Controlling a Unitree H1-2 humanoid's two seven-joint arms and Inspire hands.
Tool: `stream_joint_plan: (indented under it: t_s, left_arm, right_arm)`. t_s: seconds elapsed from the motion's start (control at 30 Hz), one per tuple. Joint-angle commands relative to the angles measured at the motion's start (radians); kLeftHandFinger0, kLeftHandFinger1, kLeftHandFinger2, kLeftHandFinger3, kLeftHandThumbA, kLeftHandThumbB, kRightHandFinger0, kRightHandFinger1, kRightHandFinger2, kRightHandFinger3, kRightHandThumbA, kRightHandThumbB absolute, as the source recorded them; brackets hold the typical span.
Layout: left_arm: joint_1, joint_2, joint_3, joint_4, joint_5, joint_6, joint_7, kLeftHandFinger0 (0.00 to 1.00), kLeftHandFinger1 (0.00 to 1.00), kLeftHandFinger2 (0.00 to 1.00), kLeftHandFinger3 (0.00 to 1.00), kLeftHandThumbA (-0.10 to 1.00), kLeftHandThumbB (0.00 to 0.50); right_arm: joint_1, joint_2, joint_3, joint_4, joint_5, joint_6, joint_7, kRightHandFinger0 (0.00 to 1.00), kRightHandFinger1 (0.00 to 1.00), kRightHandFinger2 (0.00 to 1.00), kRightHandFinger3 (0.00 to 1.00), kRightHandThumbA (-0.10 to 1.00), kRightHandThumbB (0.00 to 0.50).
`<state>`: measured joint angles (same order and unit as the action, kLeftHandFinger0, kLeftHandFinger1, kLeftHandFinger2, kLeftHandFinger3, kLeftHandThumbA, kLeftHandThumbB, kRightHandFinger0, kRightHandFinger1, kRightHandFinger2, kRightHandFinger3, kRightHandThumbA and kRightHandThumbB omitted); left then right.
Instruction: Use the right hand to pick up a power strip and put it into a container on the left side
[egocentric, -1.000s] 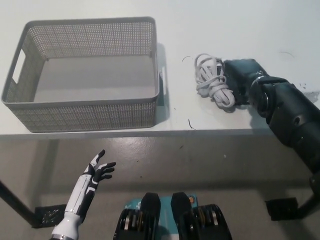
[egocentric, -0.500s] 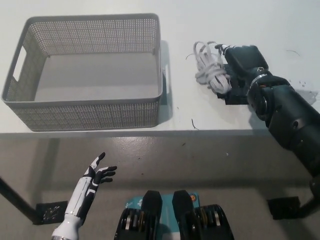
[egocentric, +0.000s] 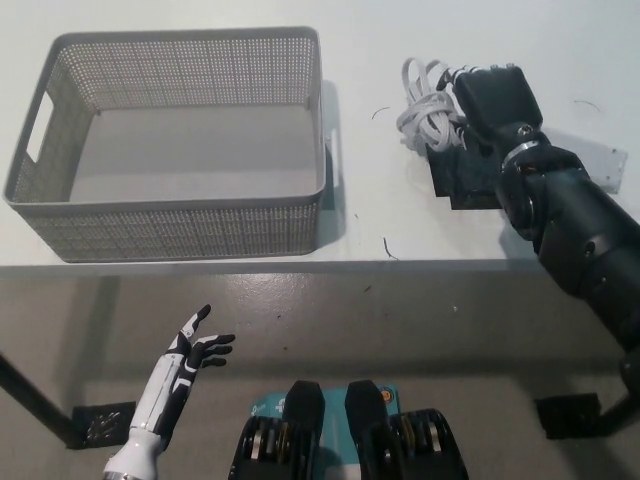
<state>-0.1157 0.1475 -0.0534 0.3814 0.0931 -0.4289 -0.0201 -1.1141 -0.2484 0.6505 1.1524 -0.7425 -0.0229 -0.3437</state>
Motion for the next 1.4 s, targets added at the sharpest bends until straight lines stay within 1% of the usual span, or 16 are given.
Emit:
stream_joint_plan:
  t_s: [0.0, 0.07, 0.33, 0.6, 0.67, 0.73, 0.8, 0.83, 0.9, 0.97, 1.03, 1.1, 1.13, 1.2, 1.27, 1.37]
  left_arm:
    - [0.009, 0.038, -0.021, -0.096, 0.011, -0.041, -0.007, 0.73, 0.72, 0.74, 1.00, 1.00, 0.188]
    - [0.009, 0.038, -0.020, -0.093, 0.005, -0.041, -0.012, 0.73, 0.72, 0.73, 1.00, 1.00, 0.191]
    - [0.015, 0.046, -0.028, -0.096, 0.021, -0.041, -0.005, 0.72, 0.70, 0.72, 1.00, 1.00, 0.185]
    - [0.028, 0.047, -0.038, -0.098, 0.037, -0.041, 0.006, 0.71, 0.69, 0.71, 1.00, 1.00, 0.184]
    - [0.029, 0.048, -0.040, -0.100, 0.041, -0.041, 0.007, 0.71, 0.68, 0.71, 1.00, 1.00, 0.184]
    - [0.030, 0.048, -0.041, -0.099, 0.041, -0.041, 0.004, 0.70, 0.68, 0.70, 1.00, 1.00, 0.183]
    - [0.031, 0.048, -0.043, -0.099, 0.043, -0.041, 0.004, 0.70, 0.68, 0.70, 1.00, 1.00, 0.184]
    - [0.035, 0.049, -0.046, -0.100, 0.046, -0.041, 0.003, 0.70, 0.68, 0.70, 1.00, 1.00, 0.180]
    - [0.041, 0.050, -0.050, -0.104, 0.050, -0.041, 0.001, 0.70, 0.68, 0.71, 1.00, 1.00, 0.182]
    - [0.047, 0.052, -0.053, -0.109, 0.058, -0.041, 0.000, 0.71, 0.68, 0.71, 1.00, 1.00, 0.184]
    - [0.053, 0.054, -0.058, -0.111, 0.060, -0.041, 0.002, 0.71, 0.69, 0.71, 1.00, 1.00, 0.174]
    - [0.062, 0.054, -0.059, -0.115, 0.060, -0.041, 0.001, 0.71, 0.69, 0.71, 1.00, 1.00, 0.178]
    - [0.063, 0.055, -0.059, -0.114, 0.056, -0.041, -0.001, 0.72, 0.69, 0.72, 1.00, 1.00, 0.171]
    - [0.062, 0.058, -0.060, -0.108, 0.049, -0.041, 0.000, 0.72, 0.69, 0.72, 1.00, 1.00, 0.170]
    - [0.061, 0.061, -0.063, -0.105, 0.052, -0.041, 0.003, 0.72, 0.69, 0.73, 1.00, 1.00, 0.173]
    - [0.063, 0.061, -0.067, -0.104, 0.050, -0.041, 0.003, 0.73, 0.71, 0.75, 1.00, 1.00, 0.169]
  right_arm:
    - [-0.589, -0.100, -0.002, -0.057, -0.190, -0.150, -0.694, 0.00, 0.00, 0.60, 0.58, -0.10, 0.192]
    - [-0.613, -0.098, 0.006, -0.034, -0.189, -0.154, -0.694, 0.00, 0.00, 0.61, 0.61, -0.10, 0.185]
    - [-0.687, -0.089, 0.035, 0.030, -0.191, -0.164, -0.699, 0.00, 0.00, 0.65, 0.59, -0.10, 0.236]
    - [-0.760, -0.052, 0.059, 0.060, -0.206, -0.144, -0.714, 0.00, 0.00, 0.67, 0.58, -0.10, 0.217]
    - [-0.782, -0.042, 0.064, 0.062, -0.211, -0.138, -0.720, 0.00, 0.00, 0.63, 0.51, -0.10, 0.220]
    - [-0.803, -0.030, 0.063, 0.066, -0.204, -0.152, -0.705, 0.00, 0.00, 0.64, 0.52, -0.10, 0.195]
    - [-0.815, -0.022, 0.067, 0.068, -0.207, -0.151, -0.698, 0.00, 0.00, 0.65, 0.54, -0.10, 0.208]
    - [-0.828, -0.013, 0.079, 0.075, -0.217, -0.159, -0.721, 0.00, 0.00, 0.59, 0.45, -0.10, 0.238]
    - [-0.844, 0.002, 0.084, 0.082, -0.217, -0.168, -0.720, 0.00, 0.00, 0.55, 0.31, -0.10, 0.230]
    - [-0.861, 0.025, 0.090, 0.090, -0.222, -0.142, -0.720, 0.00, 0.00, 0.46, 0.23, -0.10, 0.243]
    - [-0.875, 0.047, 0.089, 0.098, -0.219, -0.150, -0.740, 0.00, 0.00, 0.39, 0.19, -0.10, 0.291]
    - [-0.885, 0.063, 0.086, 0.101, -0.215, -0.161, -0.744, 0.00, 0.00, 0.38, 0.25, -0.10, 0.301]
    - [-0.893, 0.072, 0.088, 0.102, -0.215, -0.161, -0.744, 0.00, 0.04, 0.46, 0.43, -0.10, 0.262]
    - [-0.916, 0.093, 0.088, 0.100, -0.214, -0.166, -0.727, 0.00, 0.00, 0.27, 0.38, -0.10, 0.300]
    - [-0.941, 0.117, 0.086, 0.105, -0.212, -0.164, -0.717, 0.00, 0.00, 0.20, 0.39, -0.10, 0.324]
    - [-0.963, 0.145, 0.077, 0.095, -0.203, -0.175, -0.673, 0.00, 0.00, 0.24, 0.37, -0.10, 0.301]
